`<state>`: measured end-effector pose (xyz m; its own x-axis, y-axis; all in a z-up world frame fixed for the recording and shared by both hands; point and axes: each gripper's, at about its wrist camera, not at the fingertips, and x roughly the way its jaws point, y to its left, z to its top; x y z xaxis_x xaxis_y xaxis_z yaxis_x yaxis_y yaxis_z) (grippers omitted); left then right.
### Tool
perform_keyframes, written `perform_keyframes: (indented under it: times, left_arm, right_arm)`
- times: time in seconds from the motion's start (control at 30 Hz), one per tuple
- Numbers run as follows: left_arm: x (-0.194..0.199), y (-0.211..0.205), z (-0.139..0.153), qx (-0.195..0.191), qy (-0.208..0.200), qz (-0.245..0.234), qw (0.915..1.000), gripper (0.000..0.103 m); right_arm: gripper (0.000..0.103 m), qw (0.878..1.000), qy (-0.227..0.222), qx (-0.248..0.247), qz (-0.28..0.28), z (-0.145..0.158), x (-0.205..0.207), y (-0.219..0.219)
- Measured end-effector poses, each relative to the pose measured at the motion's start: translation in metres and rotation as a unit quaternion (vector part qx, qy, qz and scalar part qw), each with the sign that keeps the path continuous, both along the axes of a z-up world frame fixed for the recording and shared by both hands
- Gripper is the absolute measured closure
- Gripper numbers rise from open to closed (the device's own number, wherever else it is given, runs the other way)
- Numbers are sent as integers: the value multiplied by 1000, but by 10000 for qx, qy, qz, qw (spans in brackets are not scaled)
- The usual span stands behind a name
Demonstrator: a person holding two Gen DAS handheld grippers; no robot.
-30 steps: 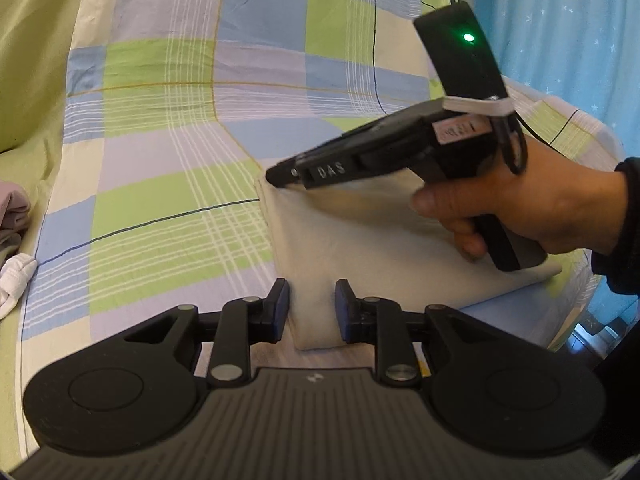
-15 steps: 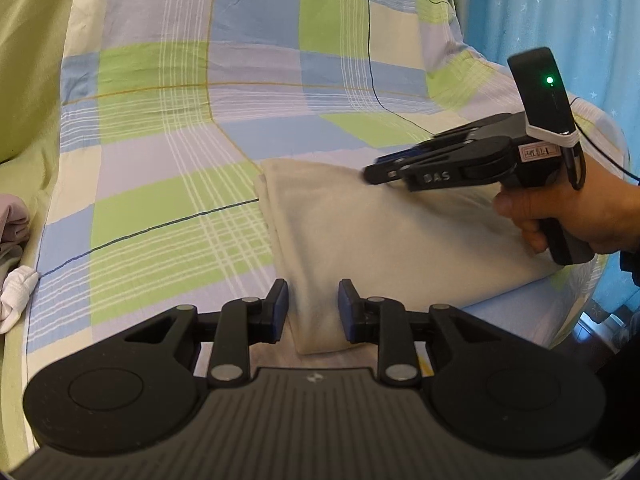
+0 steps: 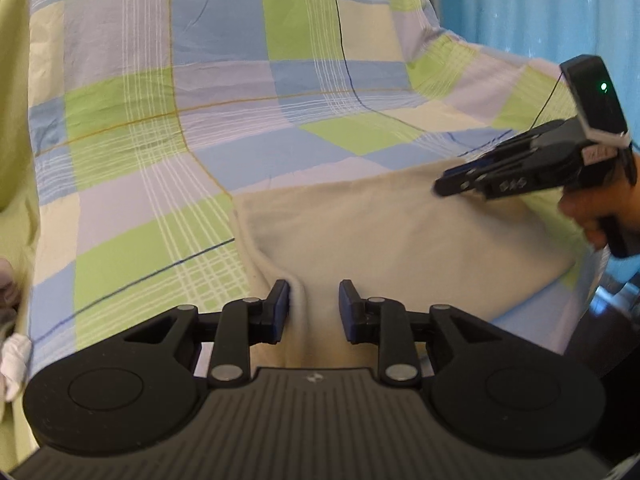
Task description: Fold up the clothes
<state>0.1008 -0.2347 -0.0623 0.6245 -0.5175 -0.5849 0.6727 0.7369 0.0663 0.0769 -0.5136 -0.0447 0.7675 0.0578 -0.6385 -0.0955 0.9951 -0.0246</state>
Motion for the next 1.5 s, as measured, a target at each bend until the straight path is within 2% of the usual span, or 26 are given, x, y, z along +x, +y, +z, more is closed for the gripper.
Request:
perform_keyframes:
  times: [0.13, 0.27, 0.33, 0.4, 0.5, 0.57, 0.7, 0.77, 0.93, 1.33, 1.5]
  left_arm:
    - [5, 13, 0, 61, -10, 103, 9999, 76]
    - [-2, 16, 8, 149, -166, 172, 9996, 77]
    - [-11, 16, 16, -30, -242, 92, 9997, 78]
    - [-16, 12, 20, -229, -198, -33, 9995, 78]
    - [-16, 0, 13, -168, -48, -180, 9997, 78]
    - [-9, -3, 1, -104, 287, -164, 9994, 77]
    - [-8, -2, 0, -105, 368, -117, 9992, 78]
    - [-8, -4, 2, -30, 419, -55, 9991, 78]
    - [-9, -9, 2, 53, 450, 48, 9990, 78]
    - [-12, -15, 3, 250, 382, 90, 9989, 78]
    - [-14, -12, 4, 309, 316, -17, 9990, 78]
  right_arm:
    - [87, 9989, -23, -95, -457, -3, -5, -28]
    - [86, 9967, -159, 101, -785, 5, -20, -34]
    - [86, 9972, -323, 244, -629, 13, -31, -23]
    - [86, 9985, -278, 334, -321, 13, -40, -5]
    - [86, 9996, -74, 286, 37, 5, -49, 15]
    - [86, 9998, -2, 206, 73, 0, -54, 19]
    - [86, 9987, 107, 354, -342, 2, -62, 11]
    - [82, 9980, 163, 387, -482, 3, -66, 11]
    - [72, 9981, 303, 99, -525, 3, -82, 28]
    - [58, 9977, 385, -75, -559, -4, -110, 43]
    - [57, 9967, 397, -31, -709, -4, -119, 42]
